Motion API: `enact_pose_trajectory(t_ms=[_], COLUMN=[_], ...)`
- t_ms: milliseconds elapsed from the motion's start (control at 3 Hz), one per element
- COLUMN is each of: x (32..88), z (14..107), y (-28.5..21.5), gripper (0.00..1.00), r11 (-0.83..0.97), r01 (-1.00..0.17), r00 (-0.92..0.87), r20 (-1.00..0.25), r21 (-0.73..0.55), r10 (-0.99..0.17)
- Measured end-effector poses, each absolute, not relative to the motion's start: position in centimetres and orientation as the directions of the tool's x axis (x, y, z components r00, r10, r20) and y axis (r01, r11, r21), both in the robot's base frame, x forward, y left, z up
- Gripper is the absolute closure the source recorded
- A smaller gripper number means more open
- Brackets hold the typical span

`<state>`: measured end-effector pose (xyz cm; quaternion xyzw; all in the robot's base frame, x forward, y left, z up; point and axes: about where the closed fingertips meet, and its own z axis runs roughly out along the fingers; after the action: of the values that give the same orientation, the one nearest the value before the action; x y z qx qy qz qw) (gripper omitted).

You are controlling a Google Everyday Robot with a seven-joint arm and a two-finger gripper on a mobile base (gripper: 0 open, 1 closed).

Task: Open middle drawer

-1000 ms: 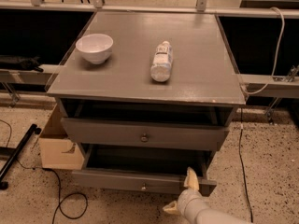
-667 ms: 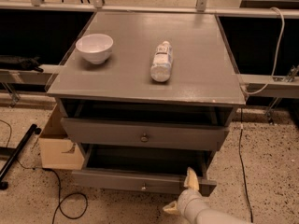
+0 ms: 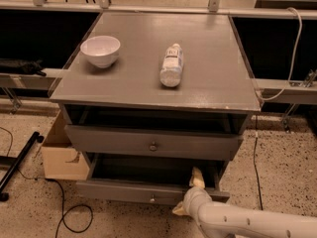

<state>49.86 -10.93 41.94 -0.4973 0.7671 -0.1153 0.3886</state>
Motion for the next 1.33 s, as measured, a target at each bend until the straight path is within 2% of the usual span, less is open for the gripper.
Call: enact_pose_trajectory(t_ms=[667,1000,1333], x=[48.27,48.27,48.27], z=[40.77,40.77,40.77], y=[-10.63,-10.62,-10.62], gripper=[0.04,0.27,0.57], r11=[0.477,0.477,0.477], r01=[-0.679,-0.679,-0.679], r00=[-0.203,-0.203,-0.203], r20=[-0.482,-0.482,-0.482], r21=[-0.558,-0.558,-0.558], r10=[-0.852,-0.852,-0.852])
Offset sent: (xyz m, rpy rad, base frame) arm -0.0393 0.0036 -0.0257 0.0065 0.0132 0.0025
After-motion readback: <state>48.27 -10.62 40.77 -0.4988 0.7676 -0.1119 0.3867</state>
